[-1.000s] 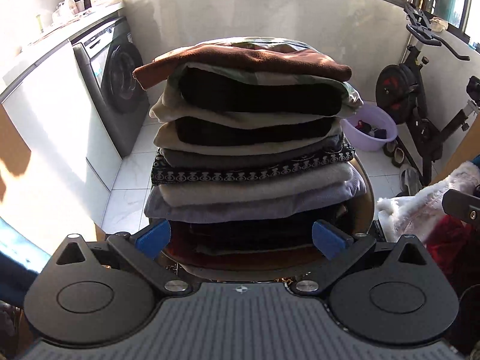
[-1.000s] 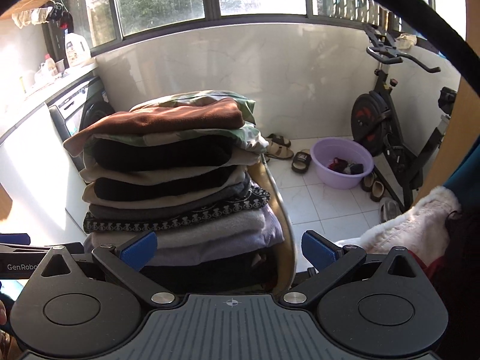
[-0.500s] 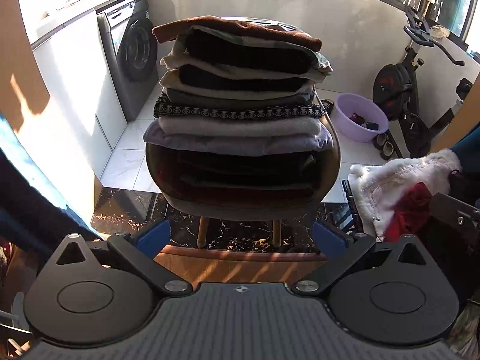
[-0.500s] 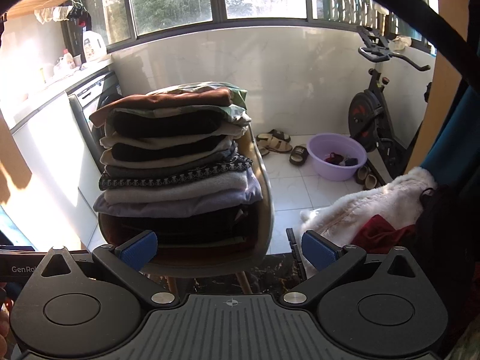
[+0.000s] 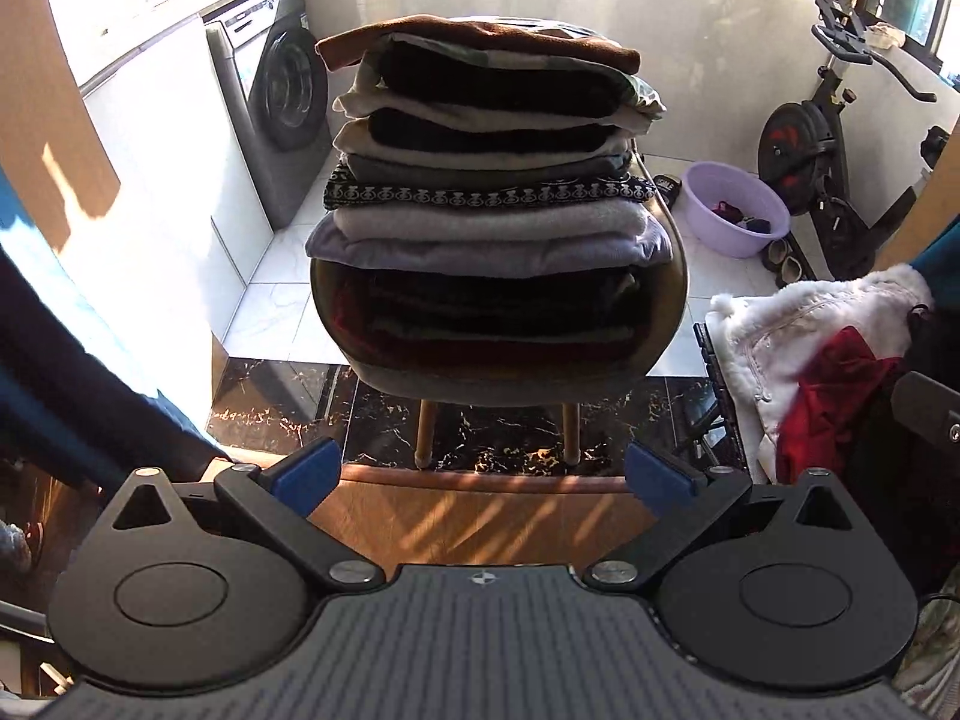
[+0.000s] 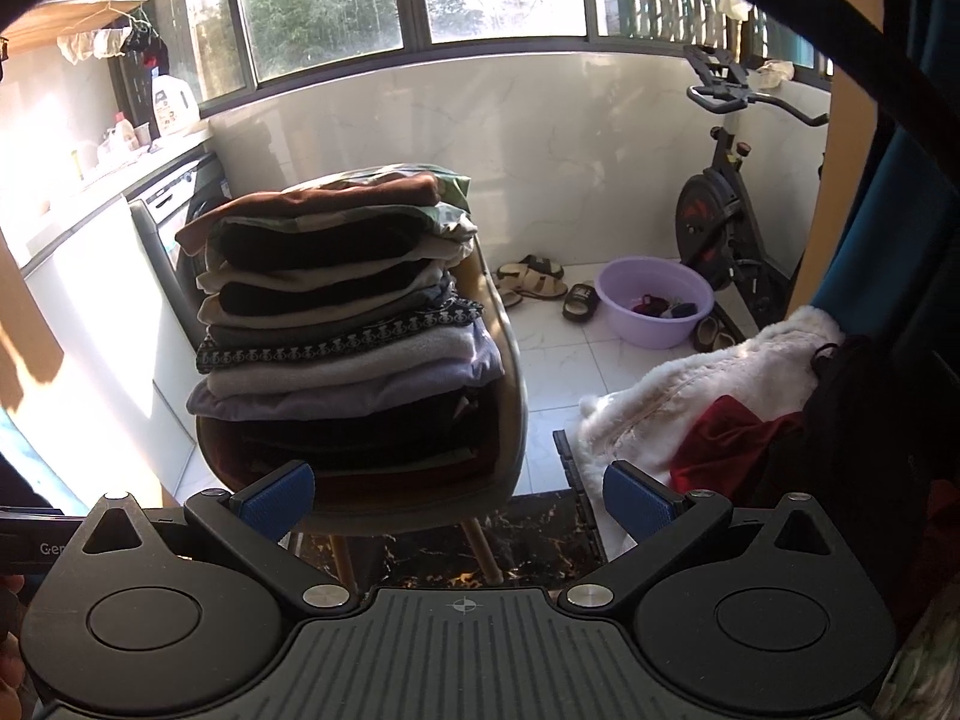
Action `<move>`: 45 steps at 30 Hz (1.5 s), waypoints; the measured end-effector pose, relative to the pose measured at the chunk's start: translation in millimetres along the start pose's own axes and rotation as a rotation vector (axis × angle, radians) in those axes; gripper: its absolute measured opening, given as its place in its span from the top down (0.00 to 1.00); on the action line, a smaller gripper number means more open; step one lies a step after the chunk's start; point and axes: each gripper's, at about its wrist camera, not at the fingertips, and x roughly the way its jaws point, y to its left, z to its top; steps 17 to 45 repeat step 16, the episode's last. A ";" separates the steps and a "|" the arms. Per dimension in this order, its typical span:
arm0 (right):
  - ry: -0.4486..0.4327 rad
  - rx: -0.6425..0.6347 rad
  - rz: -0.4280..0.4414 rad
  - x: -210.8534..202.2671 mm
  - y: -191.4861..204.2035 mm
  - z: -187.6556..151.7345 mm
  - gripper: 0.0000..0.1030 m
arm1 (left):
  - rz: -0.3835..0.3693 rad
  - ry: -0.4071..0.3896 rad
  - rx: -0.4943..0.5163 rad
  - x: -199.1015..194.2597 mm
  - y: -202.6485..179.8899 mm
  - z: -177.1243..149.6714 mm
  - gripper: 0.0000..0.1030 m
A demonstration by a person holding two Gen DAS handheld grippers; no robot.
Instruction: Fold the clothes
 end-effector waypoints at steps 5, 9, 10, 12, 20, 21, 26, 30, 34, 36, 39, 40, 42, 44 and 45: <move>0.019 -0.017 -0.001 0.3 8.4 -7.0 0.01 | -0.007 0.004 0.015 -3.0 -1.0 -5.4 0.00; 0.020 -0.010 -0.008 -2.5 8.7 -9.6 0.01 | -0.014 0.005 0.024 -4.9 -2.2 -7.2 0.00; 0.018 -0.006 -0.011 -3.5 8.1 -9.6 0.01 | -0.014 0.006 0.025 -4.9 -2.2 -7.5 0.00; 0.013 -0.002 -0.014 -4.5 7.2 -9.0 0.01 | -0.012 0.008 0.029 -4.6 -1.9 -8.1 0.00; 0.020 -0.004 -0.006 -4.5 10.5 -11.6 0.01 | -0.023 0.003 0.028 -6.4 1.1 -9.3 0.00; 0.020 -0.004 -0.006 -4.5 10.5 -11.6 0.01 | -0.023 0.003 0.028 -6.4 1.1 -9.3 0.00; 0.020 -0.004 -0.006 -4.5 10.5 -11.6 0.01 | -0.023 0.003 0.028 -6.4 1.1 -9.3 0.00; 0.020 -0.004 -0.006 -4.5 10.5 -11.6 0.01 | -0.023 0.003 0.028 -6.4 1.1 -9.3 0.00; 0.020 -0.004 -0.006 -4.5 10.5 -11.6 0.01 | -0.023 0.003 0.028 -6.4 1.1 -9.3 0.00; 0.020 -0.004 -0.006 -4.5 10.5 -11.6 0.01 | -0.023 0.003 0.028 -6.4 1.1 -9.3 0.00; 0.020 -0.004 -0.006 -4.5 10.5 -11.6 0.01 | -0.023 0.003 0.028 -6.4 1.1 -9.3 0.00; 0.020 -0.004 -0.006 -4.5 10.5 -11.6 0.01 | -0.023 0.003 0.028 -6.4 1.1 -9.3 0.00; 0.020 -0.004 -0.006 -4.5 10.5 -11.6 0.01 | -0.023 0.003 0.028 -6.4 1.1 -9.3 0.00; 0.020 -0.004 -0.006 -4.5 10.5 -11.6 0.01 | -0.023 0.003 0.028 -6.4 1.1 -9.3 0.00; 0.020 -0.004 -0.006 -4.5 10.5 -11.6 0.01 | -0.023 0.003 0.028 -6.4 1.1 -9.3 0.00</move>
